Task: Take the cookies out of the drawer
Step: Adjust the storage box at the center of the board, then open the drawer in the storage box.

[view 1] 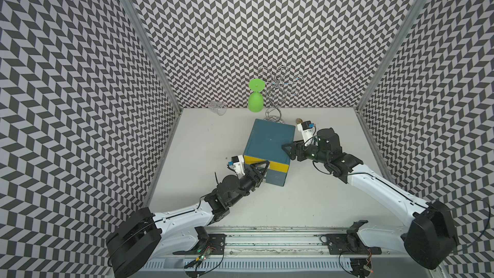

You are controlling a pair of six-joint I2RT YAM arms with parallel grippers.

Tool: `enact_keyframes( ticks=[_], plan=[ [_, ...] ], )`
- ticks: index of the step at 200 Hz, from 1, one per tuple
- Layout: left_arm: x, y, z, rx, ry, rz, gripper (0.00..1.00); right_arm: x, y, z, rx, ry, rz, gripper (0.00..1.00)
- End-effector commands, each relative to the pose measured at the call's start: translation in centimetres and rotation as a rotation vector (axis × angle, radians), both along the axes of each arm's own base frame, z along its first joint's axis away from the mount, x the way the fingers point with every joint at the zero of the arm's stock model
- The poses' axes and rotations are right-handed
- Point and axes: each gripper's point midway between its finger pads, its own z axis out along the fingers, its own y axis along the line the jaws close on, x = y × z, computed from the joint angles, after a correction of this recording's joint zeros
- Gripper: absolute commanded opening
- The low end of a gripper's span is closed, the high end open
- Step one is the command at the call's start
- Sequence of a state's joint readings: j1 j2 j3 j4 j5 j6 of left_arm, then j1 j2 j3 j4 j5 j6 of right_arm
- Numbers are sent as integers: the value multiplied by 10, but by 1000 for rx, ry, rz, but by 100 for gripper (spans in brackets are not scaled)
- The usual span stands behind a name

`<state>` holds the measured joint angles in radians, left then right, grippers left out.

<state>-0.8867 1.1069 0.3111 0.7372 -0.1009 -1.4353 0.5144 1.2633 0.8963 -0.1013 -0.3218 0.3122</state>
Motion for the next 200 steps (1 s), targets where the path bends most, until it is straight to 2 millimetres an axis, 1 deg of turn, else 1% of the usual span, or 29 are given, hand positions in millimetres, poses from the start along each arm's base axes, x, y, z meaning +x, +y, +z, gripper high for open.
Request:
enact_keyframes(
  ticks=[1,28,49,67,74,129,164,200],
  plan=[
    [8,3,6,-12,-12,39,64,-17,3,-27,-45,67,52,73],
    [10,9,7,-2,-19,68,61,-19,3,-27,-44,67,58,69],
    [11,11,13,5,-34,82,54,-20,4,-27,-42,67,63,66],
    [13,11,17,18,-45,86,51,-20,4,-27,-40,67,65,65],
    [13,12,18,21,-50,89,50,-21,4,-26,-38,66,67,64],
    [11,12,20,23,-67,82,41,-22,3,-24,-29,63,63,63],
    [5,15,22,28,-78,73,40,-18,4,-19,-24,58,50,63],
    [-8,15,21,35,-81,55,40,-10,3,-23,-44,72,18,63]
  ],
)
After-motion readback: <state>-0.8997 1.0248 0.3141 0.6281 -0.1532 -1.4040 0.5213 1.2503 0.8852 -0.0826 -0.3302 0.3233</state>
